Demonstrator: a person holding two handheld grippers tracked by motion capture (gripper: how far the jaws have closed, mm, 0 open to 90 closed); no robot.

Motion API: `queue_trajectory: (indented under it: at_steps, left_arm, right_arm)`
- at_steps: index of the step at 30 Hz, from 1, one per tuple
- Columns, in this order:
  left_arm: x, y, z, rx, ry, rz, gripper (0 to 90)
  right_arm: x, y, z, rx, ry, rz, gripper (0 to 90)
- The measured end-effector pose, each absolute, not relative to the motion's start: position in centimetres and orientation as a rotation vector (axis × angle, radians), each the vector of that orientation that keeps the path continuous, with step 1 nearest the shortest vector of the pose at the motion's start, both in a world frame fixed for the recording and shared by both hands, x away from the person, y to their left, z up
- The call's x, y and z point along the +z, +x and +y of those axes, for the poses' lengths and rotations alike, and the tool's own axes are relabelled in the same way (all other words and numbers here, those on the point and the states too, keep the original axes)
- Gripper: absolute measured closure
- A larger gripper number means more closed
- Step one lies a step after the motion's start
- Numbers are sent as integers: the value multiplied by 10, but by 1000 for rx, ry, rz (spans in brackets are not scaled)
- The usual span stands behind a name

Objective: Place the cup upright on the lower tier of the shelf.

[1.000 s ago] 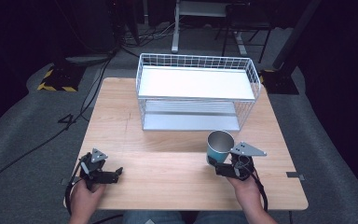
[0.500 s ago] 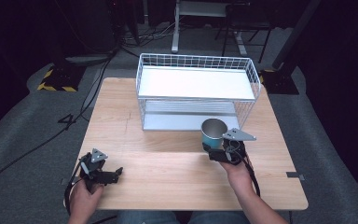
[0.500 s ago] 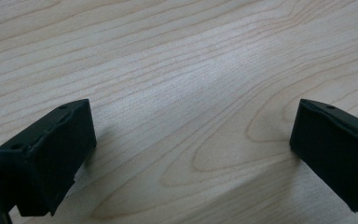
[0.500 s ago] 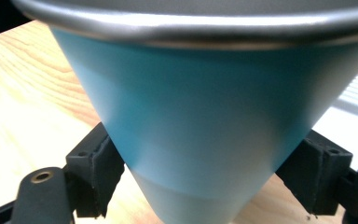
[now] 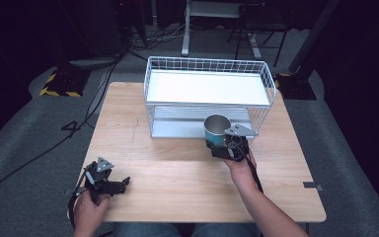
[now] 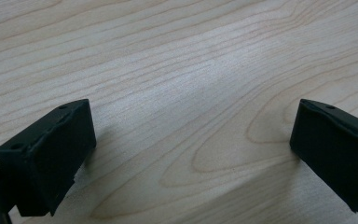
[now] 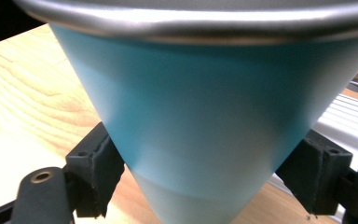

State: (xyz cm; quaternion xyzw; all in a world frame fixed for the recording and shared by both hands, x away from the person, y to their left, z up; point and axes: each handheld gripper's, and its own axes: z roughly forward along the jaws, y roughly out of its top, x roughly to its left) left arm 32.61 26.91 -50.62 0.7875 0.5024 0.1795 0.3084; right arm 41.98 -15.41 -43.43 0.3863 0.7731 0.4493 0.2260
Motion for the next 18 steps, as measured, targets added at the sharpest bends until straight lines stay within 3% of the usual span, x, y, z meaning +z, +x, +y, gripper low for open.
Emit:
queue_trajectory:
  at_steps: [18]
  left_arm:
    - [-506,325,269,484,2074,1346,6]
  right_arm:
    - [-441,459,-144,1256,1104,2082,218]
